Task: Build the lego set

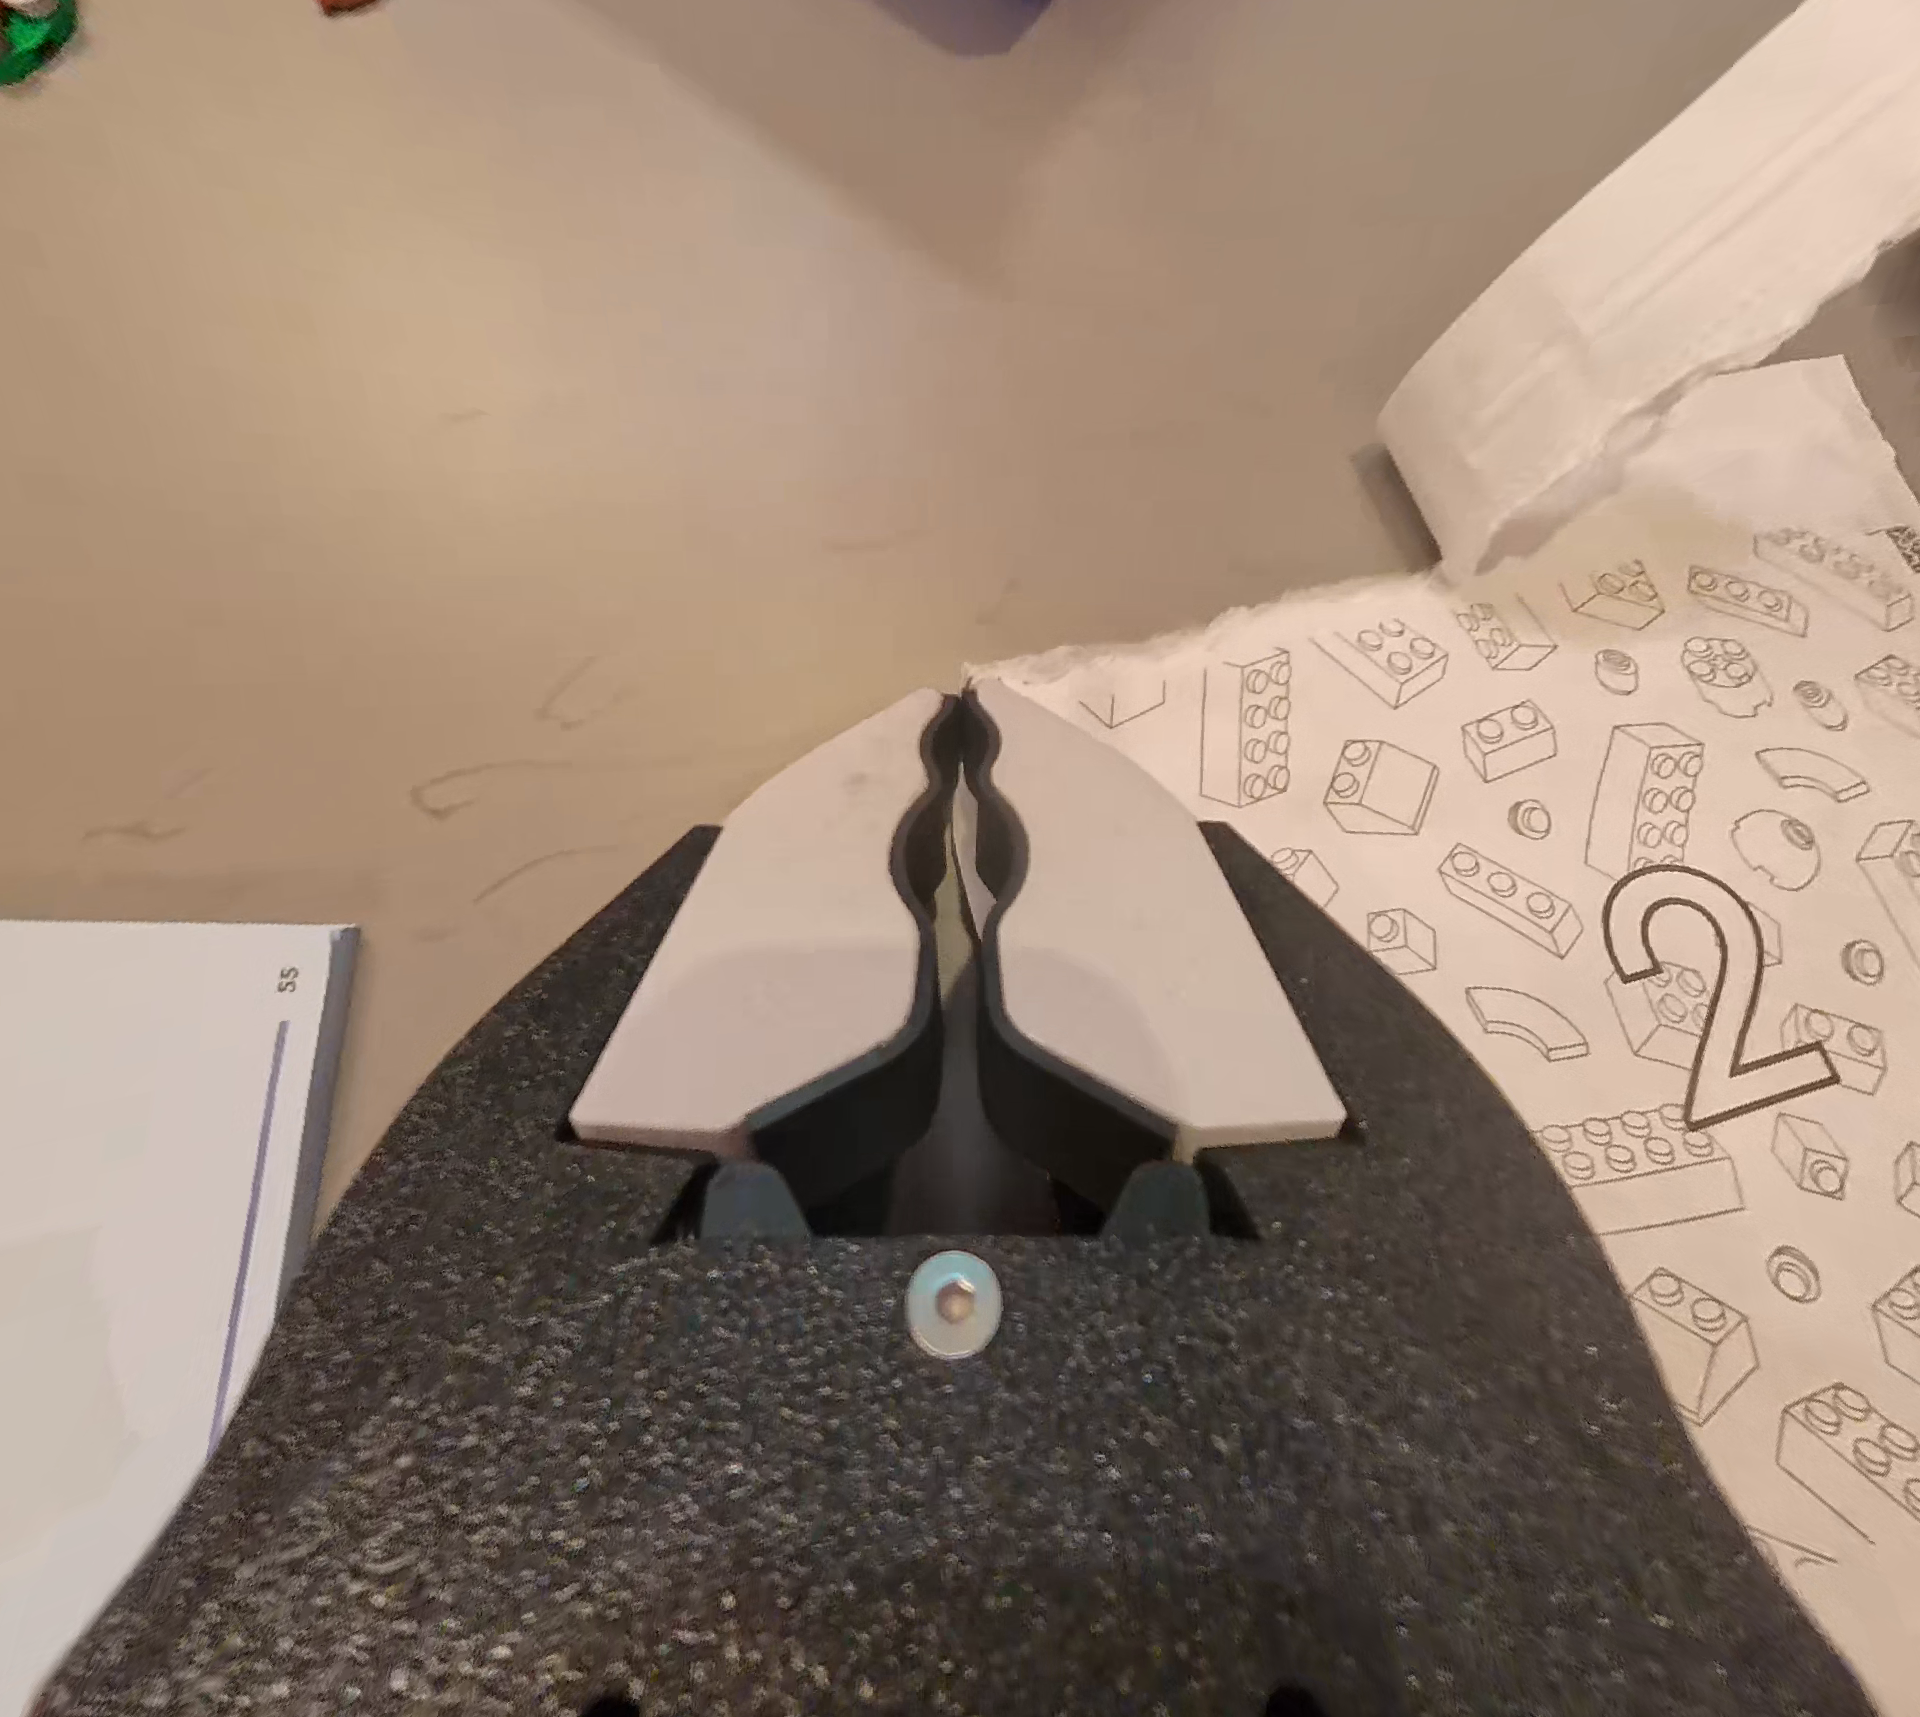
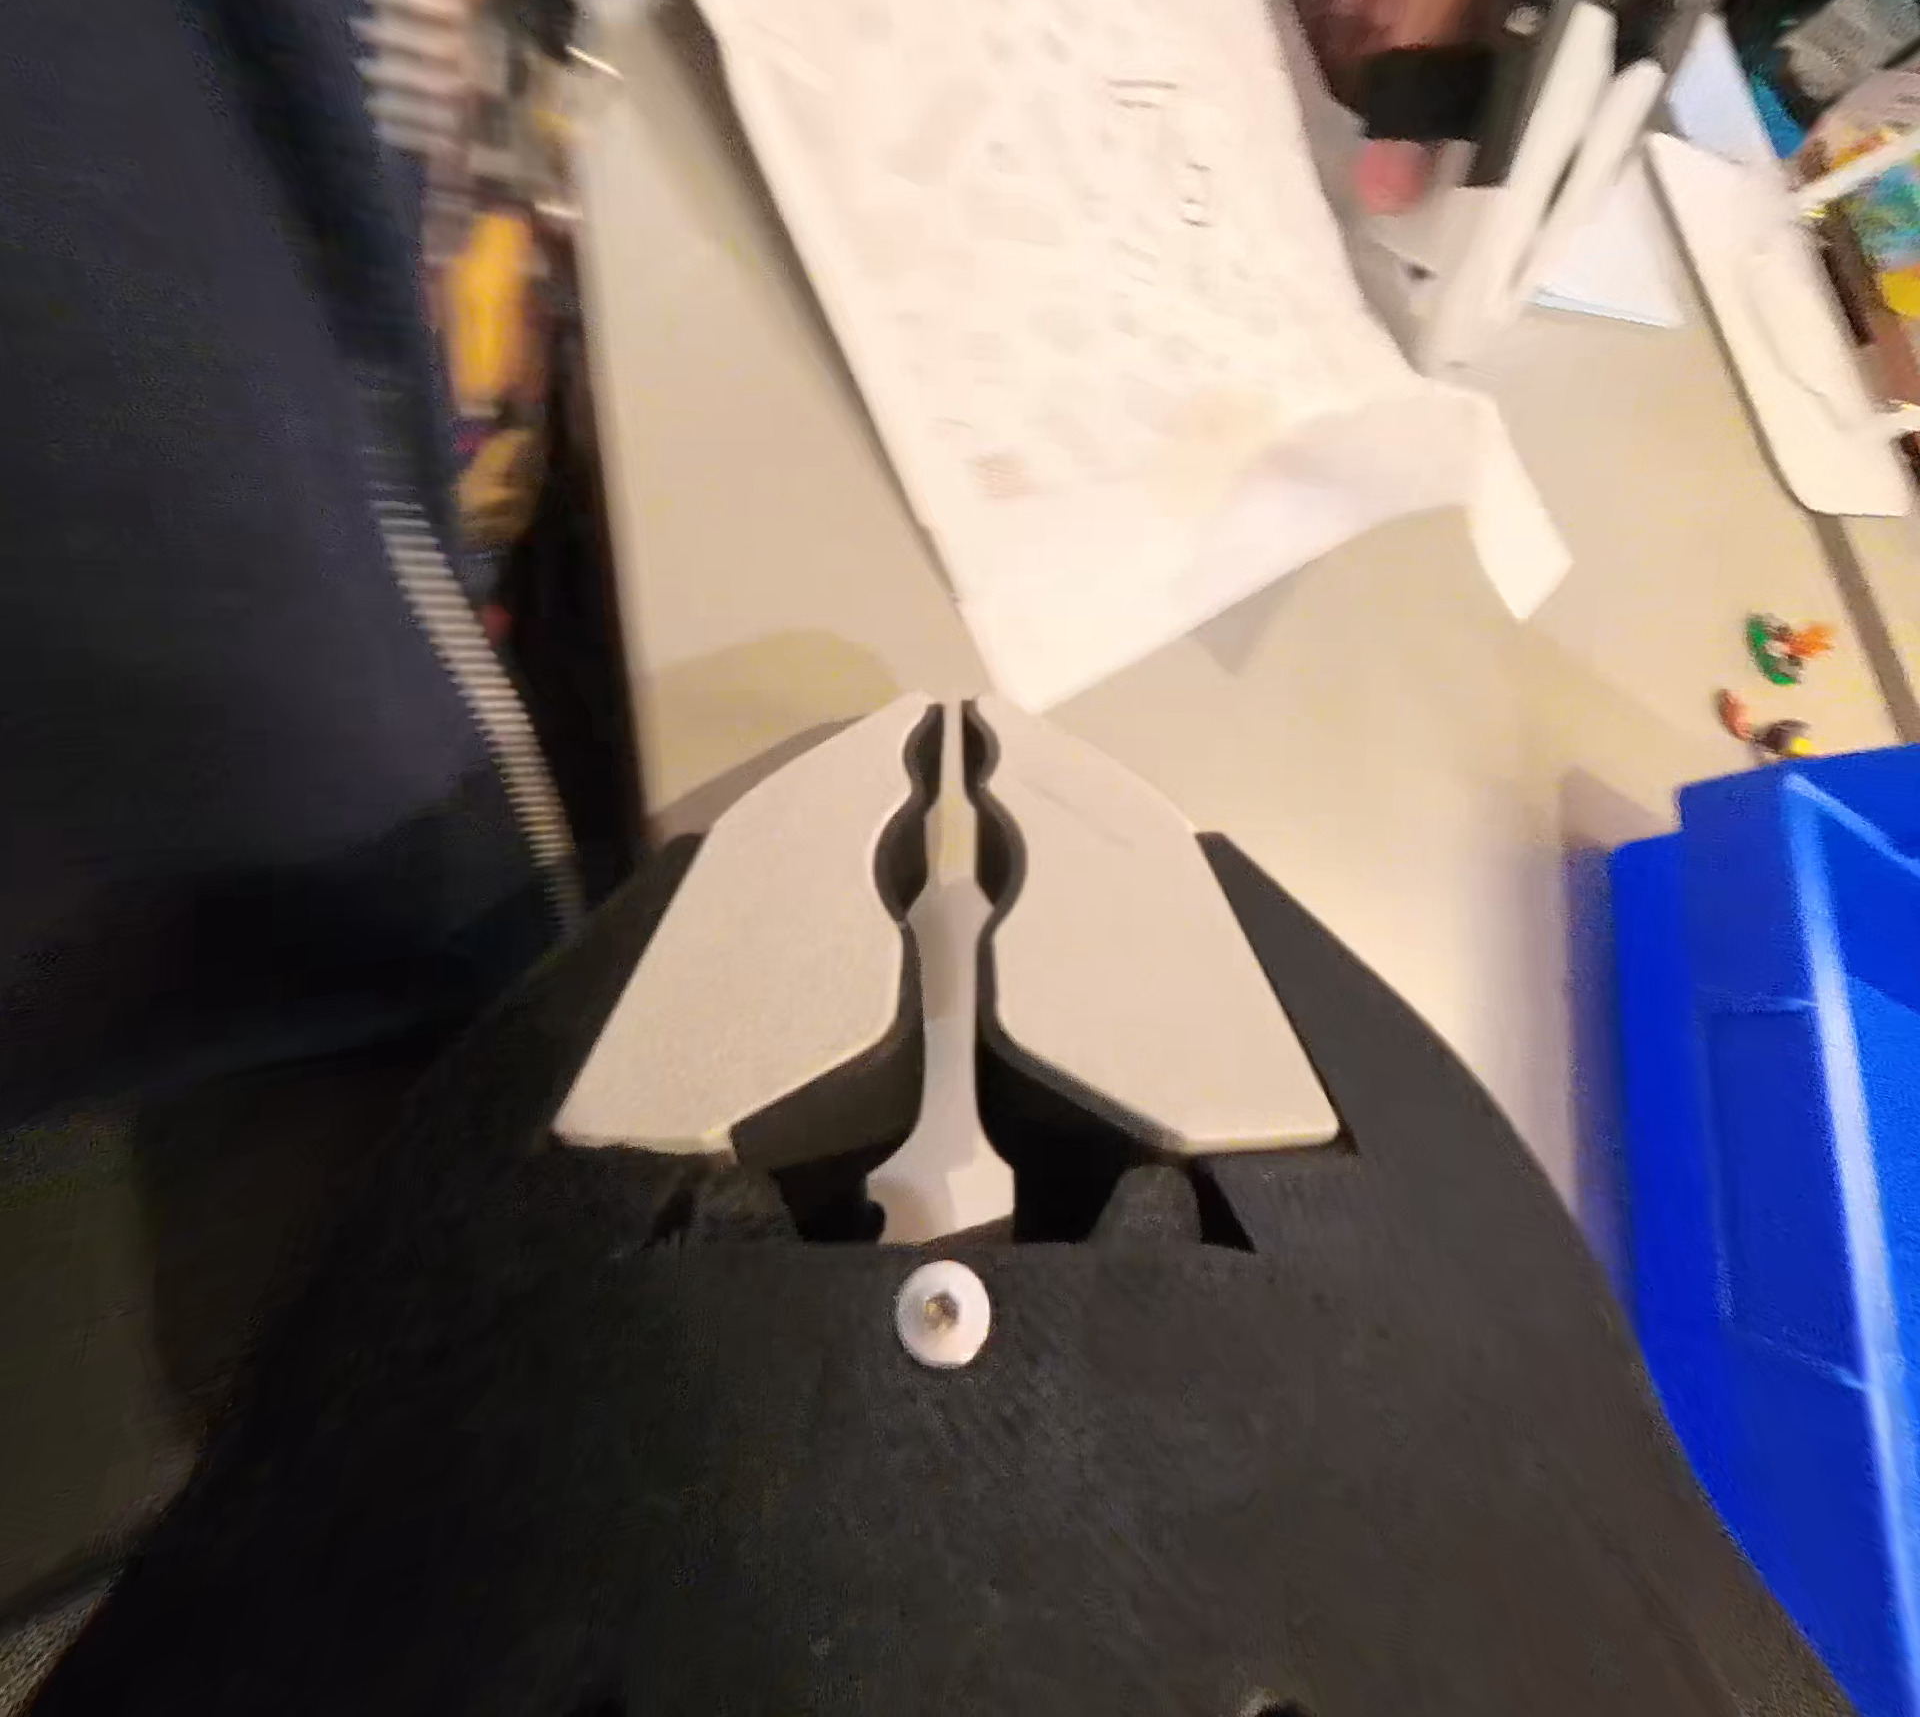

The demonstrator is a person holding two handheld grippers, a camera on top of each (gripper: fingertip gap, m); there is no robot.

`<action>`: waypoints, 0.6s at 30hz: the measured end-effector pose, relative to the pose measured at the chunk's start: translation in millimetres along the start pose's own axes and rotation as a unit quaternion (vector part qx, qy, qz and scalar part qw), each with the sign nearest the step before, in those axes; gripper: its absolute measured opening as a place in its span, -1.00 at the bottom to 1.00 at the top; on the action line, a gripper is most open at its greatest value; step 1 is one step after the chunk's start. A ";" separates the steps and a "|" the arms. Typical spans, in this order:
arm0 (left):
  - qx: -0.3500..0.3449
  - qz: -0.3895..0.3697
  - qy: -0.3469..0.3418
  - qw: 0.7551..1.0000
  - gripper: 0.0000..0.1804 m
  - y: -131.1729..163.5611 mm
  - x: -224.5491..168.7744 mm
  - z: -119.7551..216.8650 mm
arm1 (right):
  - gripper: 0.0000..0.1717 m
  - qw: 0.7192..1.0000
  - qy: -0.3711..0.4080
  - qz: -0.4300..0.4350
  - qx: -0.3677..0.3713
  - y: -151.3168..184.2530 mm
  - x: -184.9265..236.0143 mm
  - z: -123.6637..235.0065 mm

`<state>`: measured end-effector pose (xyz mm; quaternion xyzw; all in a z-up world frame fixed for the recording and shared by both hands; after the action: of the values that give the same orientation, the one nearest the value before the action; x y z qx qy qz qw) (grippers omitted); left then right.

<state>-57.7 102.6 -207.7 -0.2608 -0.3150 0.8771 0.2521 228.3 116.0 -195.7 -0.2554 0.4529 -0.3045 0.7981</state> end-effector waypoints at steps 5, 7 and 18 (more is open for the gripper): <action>0.012 -0.029 0.031 0.999 -1.00 1.0 -8.4 -2.7 | -0.62 0.999 -0.009 -0.032 0.006 4.4 -45.7 -54.7; 0.016 -0.039 0.037 0.998 -1.00 1.4 -11.0 -3.5 | -0.46 0.998 -0.041 -0.046 0.011 0.4 -57.1 -76.3; -0.002 -0.049 -0.008 0.999 -0.53 -3.4 -9.4 3.4 | -0.81 0.983 -0.177 -0.018 -0.047 -33.9 -57.3 -122.4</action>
<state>-51.9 97.7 -200.3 -0.2387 -0.3310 0.8652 0.2914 89.0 117.7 -196.2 -0.3505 0.3139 -0.2470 0.8471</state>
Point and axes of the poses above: each gripper's, where its closed fingertips meet, z back along the fingers, y out of its underside, x = y × z across the jaws, the point moved 5 cm from there along z, back along the fingers, and after that the axes turned 15 degrees about y, right-handed, at the moved point
